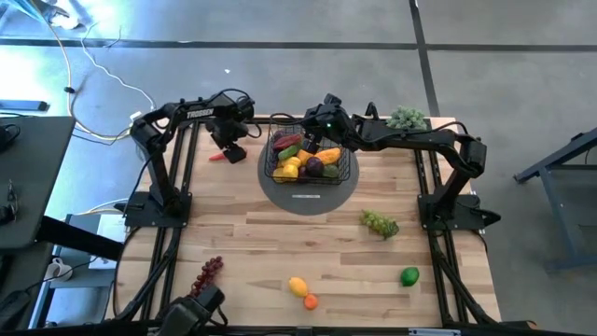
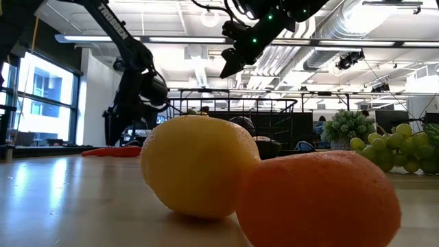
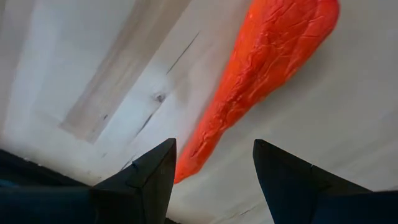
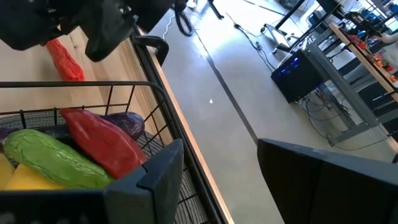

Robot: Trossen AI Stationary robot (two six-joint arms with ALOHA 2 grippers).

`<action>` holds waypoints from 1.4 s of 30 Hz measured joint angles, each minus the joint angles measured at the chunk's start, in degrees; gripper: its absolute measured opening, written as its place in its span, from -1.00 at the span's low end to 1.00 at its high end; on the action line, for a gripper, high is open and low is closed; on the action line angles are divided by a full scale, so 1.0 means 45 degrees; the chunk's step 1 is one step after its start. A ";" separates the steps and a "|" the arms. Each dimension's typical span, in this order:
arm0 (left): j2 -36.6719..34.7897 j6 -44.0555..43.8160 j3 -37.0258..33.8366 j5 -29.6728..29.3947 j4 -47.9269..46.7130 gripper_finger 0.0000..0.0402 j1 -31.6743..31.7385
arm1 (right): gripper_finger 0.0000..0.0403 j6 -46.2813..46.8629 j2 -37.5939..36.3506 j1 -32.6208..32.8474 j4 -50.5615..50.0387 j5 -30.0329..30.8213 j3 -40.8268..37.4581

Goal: Build produce basket
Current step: Put the orange carrot into the black wire basket

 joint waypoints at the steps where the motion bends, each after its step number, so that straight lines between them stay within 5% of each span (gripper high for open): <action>1: 0.0113 0.0002 0.0000 -0.0002 0.0000 0.01 0.0000 | -0.07 0.0013 0.0000 0.0000 0.0000 0.0000 0.0000; 17: 0.0497 -0.0345 0.0015 -0.0334 0.0053 -0.29 0.0000 | -0.07 0.0018 0.0000 0.0000 0.0005 -0.0005 0.0000; 42: 0.1308 -0.1210 0.0107 -0.1315 0.0281 -0.37 -0.0709 | -0.06 0.0353 -0.0016 -0.0005 0.0050 0.0288 0.0000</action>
